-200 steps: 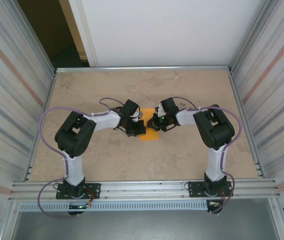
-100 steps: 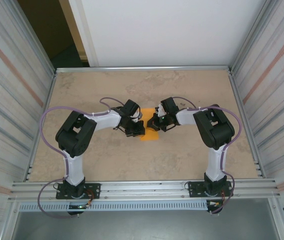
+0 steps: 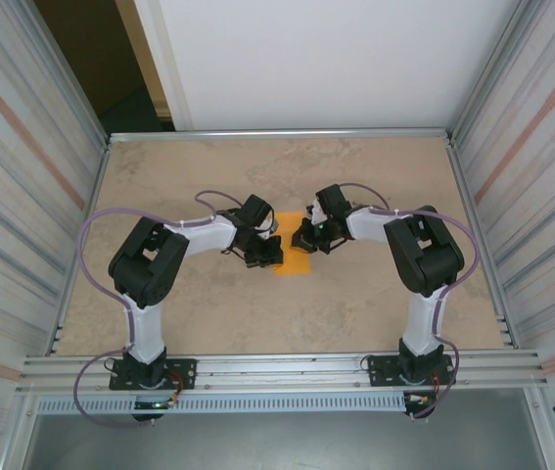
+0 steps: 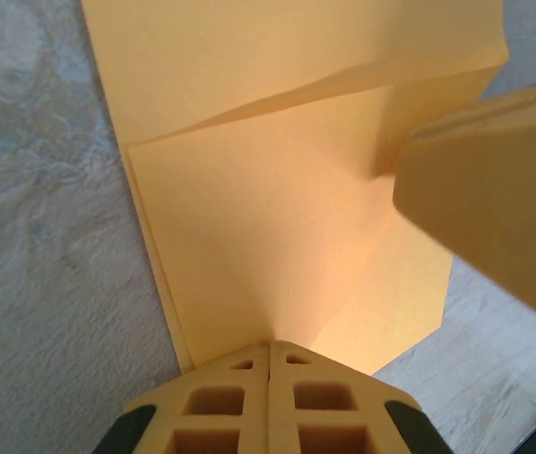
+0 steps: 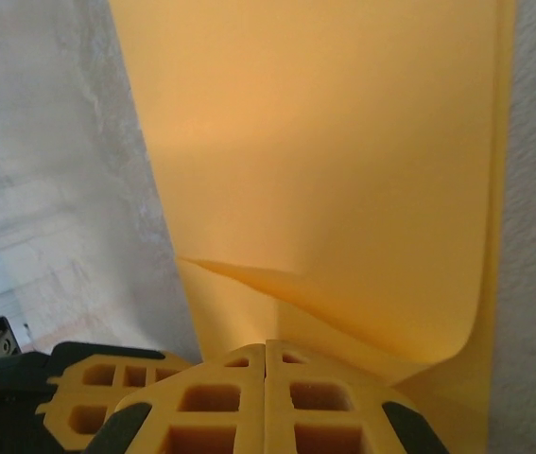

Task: Fold a paper plane with a square sheet of paper (pick it up from the middle)
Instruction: Fold the triangle a second time at the center of the table.

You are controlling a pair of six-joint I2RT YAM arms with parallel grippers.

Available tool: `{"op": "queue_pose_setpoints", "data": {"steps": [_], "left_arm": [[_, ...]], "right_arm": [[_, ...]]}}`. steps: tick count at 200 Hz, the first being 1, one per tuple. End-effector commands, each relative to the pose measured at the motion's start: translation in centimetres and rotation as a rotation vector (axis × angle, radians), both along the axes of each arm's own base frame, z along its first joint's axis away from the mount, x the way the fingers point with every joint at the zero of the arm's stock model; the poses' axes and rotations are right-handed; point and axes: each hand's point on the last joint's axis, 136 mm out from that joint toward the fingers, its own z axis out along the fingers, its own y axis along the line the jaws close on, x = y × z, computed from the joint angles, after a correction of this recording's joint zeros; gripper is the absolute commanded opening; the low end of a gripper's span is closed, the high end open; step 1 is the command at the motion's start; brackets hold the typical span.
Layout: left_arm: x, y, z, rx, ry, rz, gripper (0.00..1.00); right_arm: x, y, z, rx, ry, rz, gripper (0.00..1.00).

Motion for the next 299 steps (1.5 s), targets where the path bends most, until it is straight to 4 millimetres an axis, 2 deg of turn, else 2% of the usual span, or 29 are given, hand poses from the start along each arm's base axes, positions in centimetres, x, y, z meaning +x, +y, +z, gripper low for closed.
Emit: {"op": "queue_pose_setpoints", "data": {"steps": [1, 29, 54, 80, 109, 119, 136, 162, 175, 192, 221, 248, 270, 299], "left_arm": [[-1.0, 2.0, -2.6, 0.099, 0.066, 0.015, 0.05], [-1.0, 2.0, -2.6, 0.099, 0.068, 0.018, 0.05], [-1.2, 2.3, -2.8, 0.115, 0.08, 0.026, 0.05], [-1.6, 2.9, -3.4, 0.141, 0.103, 0.036, 0.05], [-2.0, 3.4, -4.2, 0.157, 0.127, 0.045, 0.05], [-2.0, 3.4, -4.3, 0.154, 0.13, 0.045, 0.05], [-1.9, 3.2, -4.2, 0.146, 0.127, 0.042, 0.05], [-1.4, 2.9, -3.7, 0.135, 0.115, 0.04, 0.05], [-1.1, 2.6, -3.4, 0.126, 0.107, 0.037, 0.05], [-0.9, 2.4, -3.1, 0.118, 0.1, 0.036, 0.05], [-0.7, 2.1, -2.8, 0.103, 0.092, 0.032, 0.05], [-0.4, 1.7, -2.2, 0.079, 0.078, 0.027, 0.05], [0.0, 1.3, -1.2, 0.052, 0.052, 0.015, 0.05], [0.9, 0.3, 1.0, -0.007, -0.012, -0.001, 0.06]], "right_arm": [[-1.5, 0.7, 0.1, -0.041, -0.009, 0.057, 0.0], [-2.0, 0.8, -1.3, -0.055, 0.026, 0.06, 0.0], [-1.2, 0.0, -2.0, -0.077, 0.028, 0.034, 0.0], [0.6, -2.7, -2.9, -0.104, 0.033, -0.043, 0.0], [3.6, -6.7, -3.7, -0.133, 0.026, -0.147, 0.0], [4.6, -7.8, -3.7, -0.132, 0.019, -0.175, 0.0], [5.6, -8.3, -2.6, -0.118, -0.004, -0.185, 0.0], [5.5, -7.5, 0.4, -0.092, -0.066, -0.158, 0.0], [4.8, -6.7, 1.8, -0.077, -0.096, -0.133, 0.0], [3.3, -5.4, 2.5, -0.079, -0.107, -0.089, 0.0], [0.7, -2.2, 1.5, -0.065, -0.067, -0.009, 0.0], [-0.2, -0.6, -0.2, -0.047, -0.012, 0.0, 0.0], [-0.3, -0.5, -1.2, -0.053, 0.017, -0.002, 0.0], [-0.6, -1.7, -2.9, -0.1, 0.054, -0.02, 0.0]]}}
